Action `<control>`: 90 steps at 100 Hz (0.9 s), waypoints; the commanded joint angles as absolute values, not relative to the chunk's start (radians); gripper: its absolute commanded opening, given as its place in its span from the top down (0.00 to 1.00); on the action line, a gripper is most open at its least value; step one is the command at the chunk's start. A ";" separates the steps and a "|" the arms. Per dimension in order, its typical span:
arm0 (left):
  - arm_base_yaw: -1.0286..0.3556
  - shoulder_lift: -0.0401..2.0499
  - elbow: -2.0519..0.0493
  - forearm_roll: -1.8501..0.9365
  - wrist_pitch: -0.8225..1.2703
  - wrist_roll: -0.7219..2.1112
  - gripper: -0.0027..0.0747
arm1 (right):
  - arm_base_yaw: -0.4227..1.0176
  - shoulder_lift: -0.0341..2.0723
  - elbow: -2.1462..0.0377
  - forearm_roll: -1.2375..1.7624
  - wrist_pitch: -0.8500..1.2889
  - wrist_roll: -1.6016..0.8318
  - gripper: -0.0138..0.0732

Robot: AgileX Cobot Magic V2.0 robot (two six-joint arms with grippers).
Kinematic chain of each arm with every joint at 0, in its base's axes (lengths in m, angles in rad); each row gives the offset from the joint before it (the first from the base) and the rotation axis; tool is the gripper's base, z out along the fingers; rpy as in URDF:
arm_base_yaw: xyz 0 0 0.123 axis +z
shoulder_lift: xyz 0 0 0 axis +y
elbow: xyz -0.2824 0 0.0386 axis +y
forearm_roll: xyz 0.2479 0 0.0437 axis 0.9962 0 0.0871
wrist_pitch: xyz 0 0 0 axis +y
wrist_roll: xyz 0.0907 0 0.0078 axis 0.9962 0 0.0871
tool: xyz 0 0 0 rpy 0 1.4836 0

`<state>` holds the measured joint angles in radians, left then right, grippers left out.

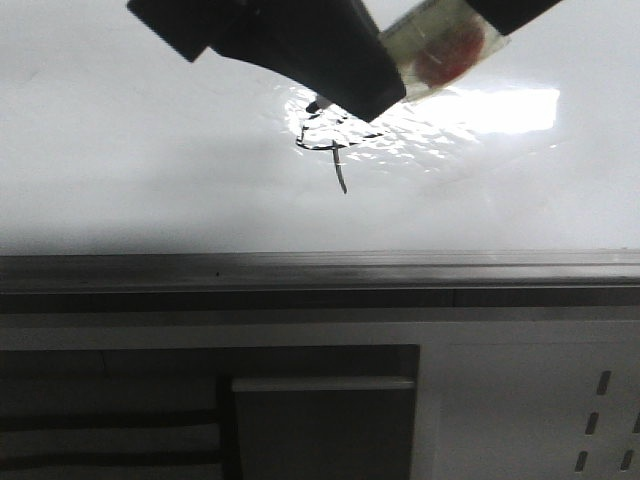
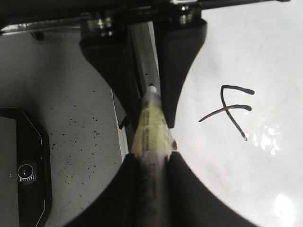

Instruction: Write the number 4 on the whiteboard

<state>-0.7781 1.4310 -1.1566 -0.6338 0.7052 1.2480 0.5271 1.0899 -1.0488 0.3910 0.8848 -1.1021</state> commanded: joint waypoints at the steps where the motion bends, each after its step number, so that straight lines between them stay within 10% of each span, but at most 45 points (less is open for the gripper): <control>1: -0.780 1.398 -1.190 -0.675 0.650 1.223 0.99 | 0.530 1.065 -1.081 0.413 0.858 -1.106 0.89; 30: -0.780 1.398 -1.190 -0.675 0.650 1.216 0.99 | 0.530 1.059 -1.081 0.412 0.828 -1.104 0.49; 90: -0.593 1.156 -1.116 -0.049 0.740 0.273 0.99 | 0.437 0.751 -1.076 0.034 0.780 -0.439 0.48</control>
<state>-0.6288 1.2282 -1.1306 -0.1446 0.7571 0.4538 0.4696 0.7848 -1.0488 0.0619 0.8410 -0.5477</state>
